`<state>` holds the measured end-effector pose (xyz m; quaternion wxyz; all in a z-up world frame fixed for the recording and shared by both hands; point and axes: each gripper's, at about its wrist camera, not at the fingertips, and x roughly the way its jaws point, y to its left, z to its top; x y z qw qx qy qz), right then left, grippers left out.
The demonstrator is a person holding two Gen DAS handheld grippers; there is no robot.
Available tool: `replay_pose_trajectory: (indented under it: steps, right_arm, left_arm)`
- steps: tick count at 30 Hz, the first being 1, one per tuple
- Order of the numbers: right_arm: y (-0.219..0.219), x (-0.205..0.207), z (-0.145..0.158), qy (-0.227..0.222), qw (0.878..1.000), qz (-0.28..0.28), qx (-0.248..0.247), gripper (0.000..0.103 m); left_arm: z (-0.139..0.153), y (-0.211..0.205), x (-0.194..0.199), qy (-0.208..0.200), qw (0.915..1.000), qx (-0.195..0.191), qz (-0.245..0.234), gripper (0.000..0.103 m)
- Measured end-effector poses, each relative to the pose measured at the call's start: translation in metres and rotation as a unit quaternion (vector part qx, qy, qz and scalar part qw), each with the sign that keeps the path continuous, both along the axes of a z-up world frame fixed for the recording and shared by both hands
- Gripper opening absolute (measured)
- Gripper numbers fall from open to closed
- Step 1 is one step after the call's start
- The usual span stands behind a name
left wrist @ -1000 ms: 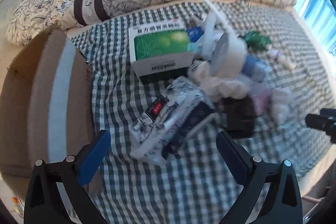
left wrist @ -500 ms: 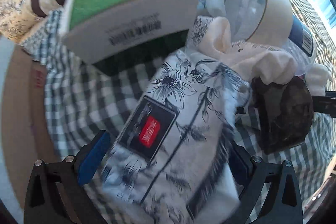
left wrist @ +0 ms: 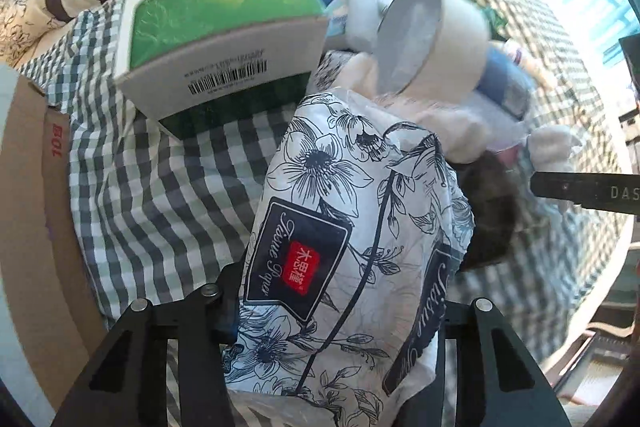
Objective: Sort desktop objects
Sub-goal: 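Grasp the tissue pack with the left gripper while the right grasps the white figurine, then carry tissue pack and figurine into the cardboard box and open both grippers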
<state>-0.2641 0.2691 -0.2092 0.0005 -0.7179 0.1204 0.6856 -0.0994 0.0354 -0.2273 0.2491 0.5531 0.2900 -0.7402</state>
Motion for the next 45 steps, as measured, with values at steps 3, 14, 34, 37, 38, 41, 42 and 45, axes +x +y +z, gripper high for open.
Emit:
replay_pose_trajectory:
  steps: [3,14,34,37,38,41,42,45]
  right_arm:
    - [0.004,0.004,0.015,0.010,1.000,-0.002,-0.003,0.052]
    - [-0.005,0.031,0.097,0.059,0.996,-0.070,-0.014,0.052]
    - [-0.221,-0.041,0.206,0.158,0.978,0.113,-0.079,0.052]
    - [-0.258,-0.056,0.208,0.162,0.972,0.144,-0.089,0.052]
    - [-0.271,-0.062,0.207,0.162,0.970,0.154,-0.092,0.052]
    - [-0.301,-0.074,0.206,0.159,0.966,0.177,-0.099,0.052]
    - [-0.313,-0.080,0.204,0.158,0.964,0.187,-0.100,0.052]
    - [-0.340,-0.091,0.197,0.155,0.960,0.209,-0.101,0.052]
  left_arm:
    - [0.018,0.008,0.007,0.013,0.9997,-0.002,0.021,0.048]
    - [0.101,-0.021,0.029,0.042,0.9883,-0.018,0.145,0.049]
    - [0.142,-0.023,0.187,0.025,0.9278,-0.063,0.367,0.049]
    - [0.133,-0.017,0.215,0.017,0.9135,-0.054,0.403,0.049]
    - [0.129,-0.015,0.223,0.013,0.9091,-0.049,0.414,0.049]
    - [0.116,-0.010,0.242,0.014,0.8940,-0.036,0.446,0.049]
    - [0.112,-0.009,0.246,0.018,0.8890,-0.031,0.456,0.049]
    - [0.104,-0.009,0.253,0.023,0.8820,-0.024,0.470,0.049]
